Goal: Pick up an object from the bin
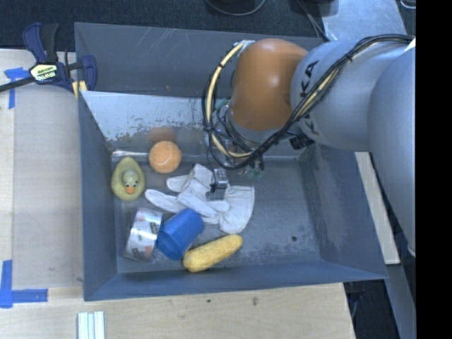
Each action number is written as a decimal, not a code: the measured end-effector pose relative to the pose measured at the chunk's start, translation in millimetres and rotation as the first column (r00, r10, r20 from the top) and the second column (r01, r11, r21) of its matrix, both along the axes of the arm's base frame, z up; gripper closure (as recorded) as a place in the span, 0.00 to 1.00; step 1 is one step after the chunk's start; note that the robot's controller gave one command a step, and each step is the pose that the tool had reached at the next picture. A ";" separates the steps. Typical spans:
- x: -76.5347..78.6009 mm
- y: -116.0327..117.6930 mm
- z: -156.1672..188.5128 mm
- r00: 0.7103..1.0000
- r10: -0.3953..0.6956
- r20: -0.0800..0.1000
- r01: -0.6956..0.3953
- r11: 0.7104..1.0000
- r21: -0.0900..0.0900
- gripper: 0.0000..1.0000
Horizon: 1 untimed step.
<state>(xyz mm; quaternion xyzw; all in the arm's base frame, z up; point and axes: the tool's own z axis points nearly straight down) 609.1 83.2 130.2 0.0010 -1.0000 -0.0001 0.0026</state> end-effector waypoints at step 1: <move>1.7 -0.3 4.9 1.000 -0.001 0.008 0.001 1.000 0.001 0.00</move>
Offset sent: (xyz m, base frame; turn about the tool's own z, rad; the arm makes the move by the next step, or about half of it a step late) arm 0.0143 0.0260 -0.0480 -0.3509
